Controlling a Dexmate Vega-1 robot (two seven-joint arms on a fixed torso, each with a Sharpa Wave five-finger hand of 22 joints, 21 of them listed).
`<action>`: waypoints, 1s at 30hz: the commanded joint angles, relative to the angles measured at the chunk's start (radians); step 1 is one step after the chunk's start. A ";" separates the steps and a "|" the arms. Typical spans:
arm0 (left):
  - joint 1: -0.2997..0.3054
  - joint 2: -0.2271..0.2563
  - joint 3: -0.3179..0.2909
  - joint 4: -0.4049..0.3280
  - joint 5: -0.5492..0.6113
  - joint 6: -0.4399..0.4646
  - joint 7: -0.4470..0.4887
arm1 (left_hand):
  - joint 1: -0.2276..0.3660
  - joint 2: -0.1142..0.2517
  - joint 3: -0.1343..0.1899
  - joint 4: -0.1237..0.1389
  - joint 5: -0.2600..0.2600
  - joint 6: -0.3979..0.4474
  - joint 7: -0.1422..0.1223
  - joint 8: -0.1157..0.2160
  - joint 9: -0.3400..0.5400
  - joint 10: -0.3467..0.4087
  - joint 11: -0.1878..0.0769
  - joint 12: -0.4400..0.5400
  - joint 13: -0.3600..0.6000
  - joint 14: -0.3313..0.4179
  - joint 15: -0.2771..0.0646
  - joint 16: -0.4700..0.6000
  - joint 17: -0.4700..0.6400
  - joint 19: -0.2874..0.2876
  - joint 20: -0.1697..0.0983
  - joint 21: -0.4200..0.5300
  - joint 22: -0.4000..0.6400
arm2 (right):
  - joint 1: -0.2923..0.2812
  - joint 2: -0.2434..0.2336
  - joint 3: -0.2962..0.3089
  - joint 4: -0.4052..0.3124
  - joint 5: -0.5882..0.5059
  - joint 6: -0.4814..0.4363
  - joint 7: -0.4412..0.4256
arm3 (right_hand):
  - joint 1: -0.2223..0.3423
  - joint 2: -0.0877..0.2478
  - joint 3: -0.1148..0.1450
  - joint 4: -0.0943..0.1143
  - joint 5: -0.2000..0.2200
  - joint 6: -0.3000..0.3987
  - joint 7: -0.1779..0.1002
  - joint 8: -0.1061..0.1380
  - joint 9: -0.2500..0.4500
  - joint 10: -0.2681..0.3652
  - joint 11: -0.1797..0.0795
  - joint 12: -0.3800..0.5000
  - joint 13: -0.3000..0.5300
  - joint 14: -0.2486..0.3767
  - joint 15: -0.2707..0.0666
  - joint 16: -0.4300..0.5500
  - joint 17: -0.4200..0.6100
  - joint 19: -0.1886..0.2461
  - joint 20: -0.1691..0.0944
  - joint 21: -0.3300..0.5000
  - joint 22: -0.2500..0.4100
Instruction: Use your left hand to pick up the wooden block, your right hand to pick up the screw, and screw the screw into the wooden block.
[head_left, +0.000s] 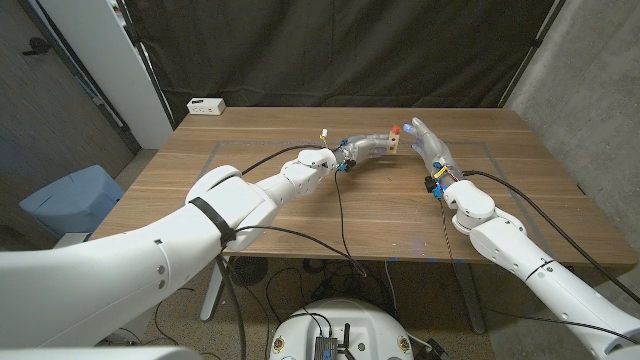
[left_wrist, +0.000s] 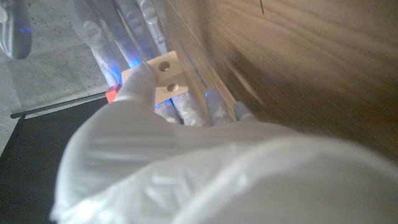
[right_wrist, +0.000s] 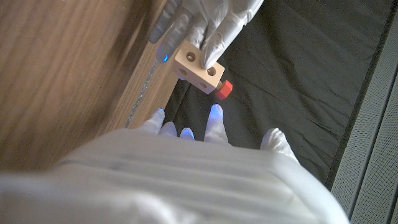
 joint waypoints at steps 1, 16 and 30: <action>0.007 0.001 -0.003 0.000 0.003 -0.020 -0.015 | -0.008 0.002 0.005 0.001 0.006 0.011 0.000 0.009 0.005 0.001 0.003 0.006 0.001 -0.002 -0.061 -0.001 0.003 -0.005 -0.003 0.005 0.005 | 0.015 0.008 -0.009 0.019 0.006 0.010 0.017 | -0.008 -0.002 -0.003 0.001 -0.002 -0.002 -0.001 0.002 0.001 -0.010 -0.002 -0.001 0.001 -0.067 0.004 -0.003 0.003 -0.008 0.004 0.000 0.003; 0.010 0.002 -0.006 0.000 0.005 -0.033 -0.027 | -0.008 0.003 0.007 0.001 0.006 0.010 0.001 0.008 0.005 0.000 0.003 0.006 0.001 -0.002 -0.060 0.000 0.003 -0.006 -0.003 0.005 0.005 | 0.022 0.009 -0.020 0.022 0.005 0.012 0.028 | -0.011 -0.001 -0.002 0.001 0.000 0.001 -0.006 0.007 0.001 -0.010 -0.001 0.002 0.001 -0.068 0.003 -0.003 0.003 -0.010 0.004 0.001 0.003; 0.020 0.004 -0.012 -0.002 0.003 -0.054 -0.043 | -0.007 0.002 0.007 0.000 0.006 0.012 0.002 0.009 0.005 0.001 0.003 0.006 0.001 -0.002 -0.060 0.000 0.003 -0.005 0.000 0.005 0.005 | 0.007 0.002 -0.019 0.002 0.002 0.011 0.021 | -0.010 0.000 0.000 -0.001 0.000 0.004 -0.009 0.011 0.001 -0.010 -0.002 0.003 0.001 -0.068 0.003 -0.003 0.002 -0.011 0.005 0.002 0.003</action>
